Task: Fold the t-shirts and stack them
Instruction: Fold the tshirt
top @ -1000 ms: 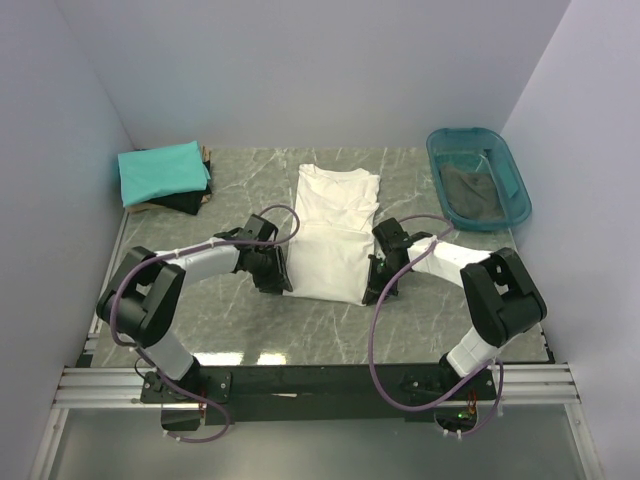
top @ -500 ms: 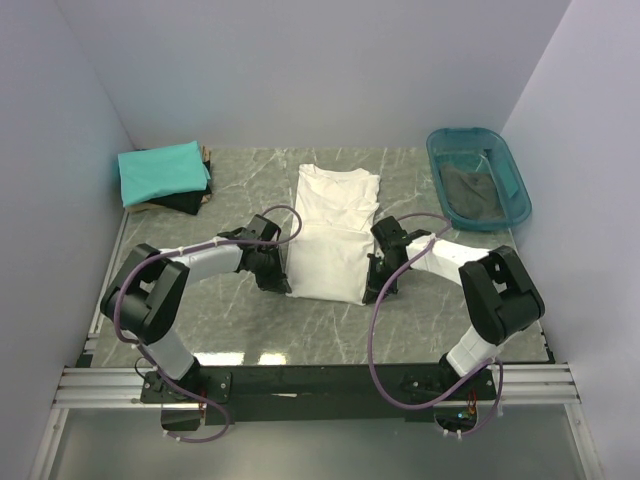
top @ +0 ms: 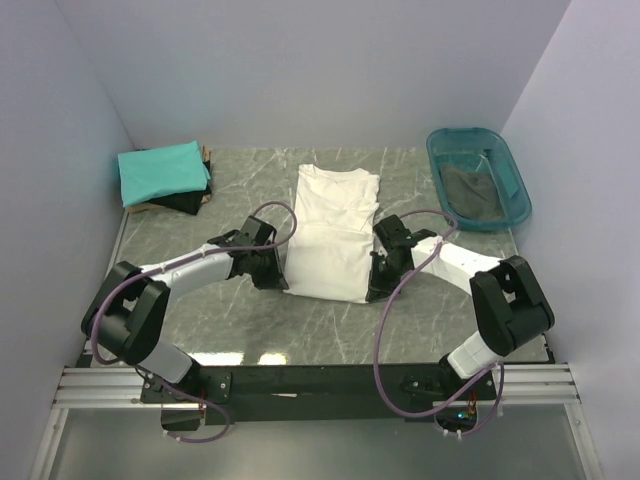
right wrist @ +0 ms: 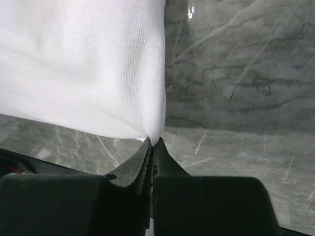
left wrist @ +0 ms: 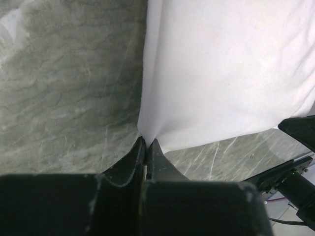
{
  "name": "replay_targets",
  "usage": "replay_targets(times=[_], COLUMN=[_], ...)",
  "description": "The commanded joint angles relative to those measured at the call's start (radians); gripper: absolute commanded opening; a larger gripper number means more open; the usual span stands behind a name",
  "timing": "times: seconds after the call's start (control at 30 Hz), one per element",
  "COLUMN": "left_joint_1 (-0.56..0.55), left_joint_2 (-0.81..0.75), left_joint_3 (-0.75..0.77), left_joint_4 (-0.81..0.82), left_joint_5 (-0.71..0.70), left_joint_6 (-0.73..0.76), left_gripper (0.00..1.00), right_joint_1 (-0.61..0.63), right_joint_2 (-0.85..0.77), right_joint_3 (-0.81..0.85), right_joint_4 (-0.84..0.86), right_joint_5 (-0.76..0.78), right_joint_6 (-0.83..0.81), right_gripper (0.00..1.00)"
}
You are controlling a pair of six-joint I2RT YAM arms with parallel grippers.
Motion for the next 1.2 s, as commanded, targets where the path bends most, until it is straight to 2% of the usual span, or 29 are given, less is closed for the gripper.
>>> replay_targets(times=[0.0, 0.23, 0.6, 0.9, 1.17], left_joint_1=[-0.004, -0.049, -0.102, -0.157, -0.211], left_joint_2=[-0.027, -0.044, -0.228, -0.413, -0.588], left_joint_3=[-0.028, -0.035, -0.107, -0.152, -0.152], left_joint_4=[0.0, -0.018, -0.09, -0.211, -0.325], left_joint_5=[-0.015, -0.014, -0.042, -0.031, -0.03], left_joint_6=[0.003, 0.0, -0.043, -0.097, -0.152], left_gripper=[0.0, 0.0, 0.01, 0.01, 0.01], right_joint_1=[0.006, 0.02, 0.11, 0.236, 0.353], right_joint_2=[-0.039, -0.069, -0.23, -0.427, -0.576], right_joint_3=[0.025, 0.011, -0.087, -0.163, -0.144], right_joint_4=[-0.041, -0.072, -0.136, -0.202, -0.304], right_joint_5=[0.039, 0.048, 0.082, 0.122, 0.177], right_joint_6=[-0.012, -0.016, 0.043, 0.201, 0.347], right_gripper=[0.0, 0.0, 0.0, 0.0, 0.0])
